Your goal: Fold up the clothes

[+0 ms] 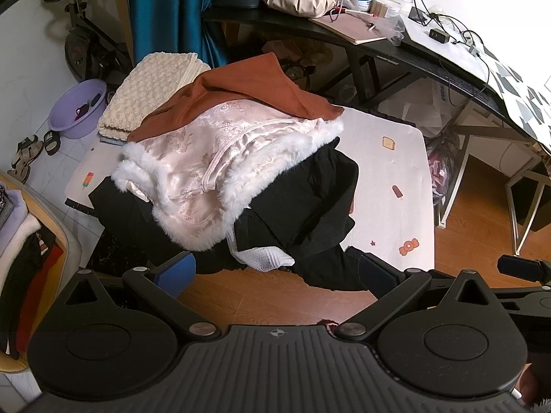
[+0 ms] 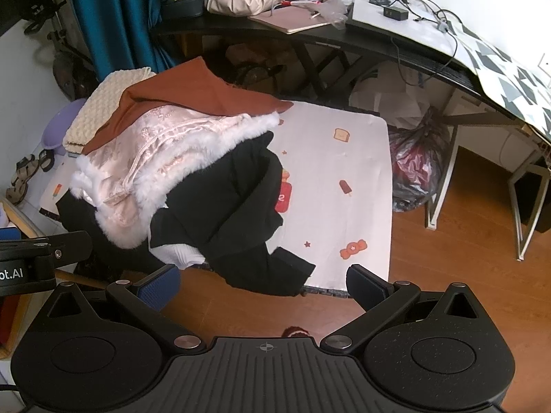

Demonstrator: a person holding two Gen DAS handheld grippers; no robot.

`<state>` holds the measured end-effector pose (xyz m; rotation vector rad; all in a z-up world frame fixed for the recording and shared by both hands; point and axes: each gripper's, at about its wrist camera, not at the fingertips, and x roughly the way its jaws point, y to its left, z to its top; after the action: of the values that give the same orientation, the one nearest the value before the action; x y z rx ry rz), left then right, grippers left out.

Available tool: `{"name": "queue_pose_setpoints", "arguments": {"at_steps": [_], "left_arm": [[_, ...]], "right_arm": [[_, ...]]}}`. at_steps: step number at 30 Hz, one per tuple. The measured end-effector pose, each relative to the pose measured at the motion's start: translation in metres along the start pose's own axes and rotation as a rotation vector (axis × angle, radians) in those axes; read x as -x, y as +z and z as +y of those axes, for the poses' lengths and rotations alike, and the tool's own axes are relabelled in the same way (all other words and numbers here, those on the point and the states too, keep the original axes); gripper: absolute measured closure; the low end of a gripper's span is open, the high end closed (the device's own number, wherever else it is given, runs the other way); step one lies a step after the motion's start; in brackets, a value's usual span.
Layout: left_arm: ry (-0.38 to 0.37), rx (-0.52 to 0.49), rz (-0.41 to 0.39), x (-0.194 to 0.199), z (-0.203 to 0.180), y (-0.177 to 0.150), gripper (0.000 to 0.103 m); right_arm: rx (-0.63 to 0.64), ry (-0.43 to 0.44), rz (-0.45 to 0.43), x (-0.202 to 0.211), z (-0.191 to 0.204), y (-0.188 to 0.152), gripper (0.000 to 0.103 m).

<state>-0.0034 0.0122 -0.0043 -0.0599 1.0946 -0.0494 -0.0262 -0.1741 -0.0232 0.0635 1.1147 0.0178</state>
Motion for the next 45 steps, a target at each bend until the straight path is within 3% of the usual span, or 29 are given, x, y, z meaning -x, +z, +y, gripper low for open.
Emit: {"name": "queue_pose_setpoints", "arguments": {"at_steps": [45], "left_arm": [[0.009, 0.016, 0.013, -0.01, 0.021, 0.012, 0.0]], "right_arm": [[0.038, -0.014, 0.01, -0.012, 0.022, 0.017, 0.001]]}}
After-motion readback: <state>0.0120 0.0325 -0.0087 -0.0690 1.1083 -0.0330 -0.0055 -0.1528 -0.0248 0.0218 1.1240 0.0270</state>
